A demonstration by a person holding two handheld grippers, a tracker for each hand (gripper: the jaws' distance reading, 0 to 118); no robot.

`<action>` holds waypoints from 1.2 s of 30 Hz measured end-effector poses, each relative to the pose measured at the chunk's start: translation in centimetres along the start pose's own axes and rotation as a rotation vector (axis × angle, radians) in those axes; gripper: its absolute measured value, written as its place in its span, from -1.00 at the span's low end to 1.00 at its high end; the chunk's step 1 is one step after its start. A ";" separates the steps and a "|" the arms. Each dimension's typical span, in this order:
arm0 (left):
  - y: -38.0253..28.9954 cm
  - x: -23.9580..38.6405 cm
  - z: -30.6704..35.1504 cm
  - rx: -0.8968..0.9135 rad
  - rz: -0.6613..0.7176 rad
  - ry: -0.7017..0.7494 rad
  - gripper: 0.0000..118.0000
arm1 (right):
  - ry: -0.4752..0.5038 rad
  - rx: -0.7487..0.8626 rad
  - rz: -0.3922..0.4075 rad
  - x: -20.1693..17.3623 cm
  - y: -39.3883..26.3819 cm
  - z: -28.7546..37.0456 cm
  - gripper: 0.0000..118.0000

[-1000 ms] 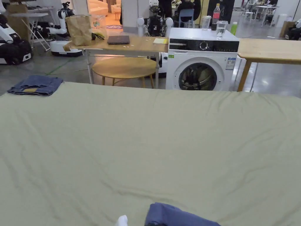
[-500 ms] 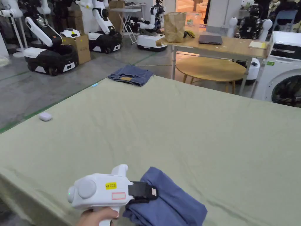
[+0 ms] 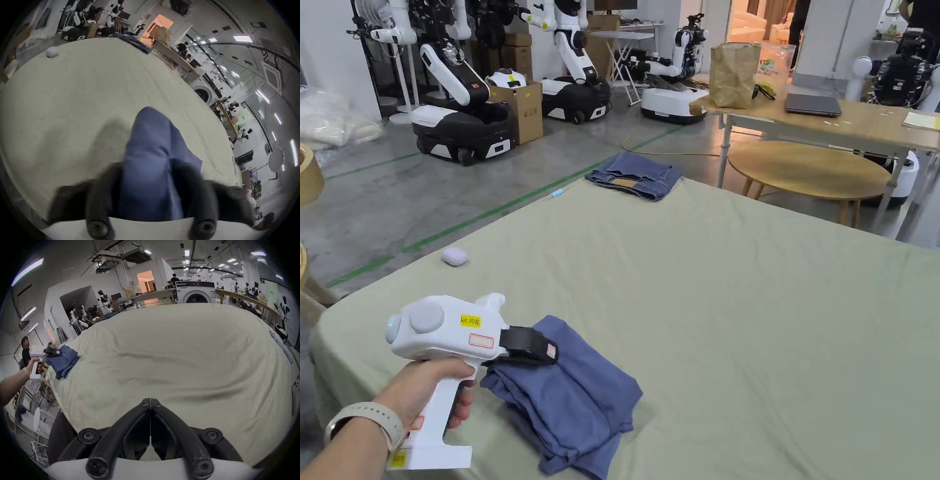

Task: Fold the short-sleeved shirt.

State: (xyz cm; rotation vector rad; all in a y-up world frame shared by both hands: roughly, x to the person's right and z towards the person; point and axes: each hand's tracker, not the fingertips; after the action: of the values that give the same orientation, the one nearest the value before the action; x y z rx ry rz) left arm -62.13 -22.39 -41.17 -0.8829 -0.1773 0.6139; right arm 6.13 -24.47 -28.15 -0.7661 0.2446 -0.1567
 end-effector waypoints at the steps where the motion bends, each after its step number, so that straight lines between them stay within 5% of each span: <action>1: -0.1 0.3 0.4 0.030 -0.023 0.014 0.86 | 0.000 -0.001 0.003 0.0 0.0 -0.1 -1.00; 10: 0.9 3.1 6.4 0.220 -0.076 0.221 0.81 | -0.024 0.066 0.019 0.7 0.8 3.1 -1.00; 11: 0.4 4.5 6.8 0.239 -0.108 0.237 0.61 | -0.027 0.083 0.019 1.1 1.1 3.8 -1.00; 12: -0.2 6.3 7.1 0.255 -0.139 0.249 0.13 | -0.039 0.102 0.023 1.5 1.4 4.4 -1.00; 13: -0.8 8.0 7.1 0.274 -0.157 0.277 -0.80 | -0.058 0.117 0.025 1.9 1.8 5.0 -1.00; 14: -1.0 9.8 6.7 0.290 -0.190 0.329 -1.00 | -0.075 0.135 0.024 2.4 2.4 5.6 -1.00; 21: -6.7 27.6 4.2 0.509 -0.525 0.296 -1.00 | -0.244 0.337 0.065 4.2 10.2 10.2 -1.00; 24: -9.4 35.8 4.0 0.567 -0.553 0.123 -1.00 | -0.282 0.485 0.077 4.2 14.4 13.4 -1.00; 28: -12.3 45.4 4.0 0.669 -0.655 0.150 -1.00 | -0.352 0.624 0.136 3.7 18.5 16.8 -1.00; 30: -14.0 48.9 4.4 0.706 -0.716 0.140 -1.00 | -0.402 0.661 0.139 3.4 19.5 18.1 -1.00; 36: -17.0 51.7 4.1 0.687 -0.788 0.105 -1.00 | -0.344 0.667 0.091 3.3 18.7 20.1 -1.00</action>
State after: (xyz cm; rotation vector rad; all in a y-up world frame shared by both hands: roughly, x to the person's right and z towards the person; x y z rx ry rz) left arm -14.30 1.76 -30.78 -0.1323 -0.1853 -0.1249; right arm 15.74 1.40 -27.85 -0.1105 -0.1035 -0.0125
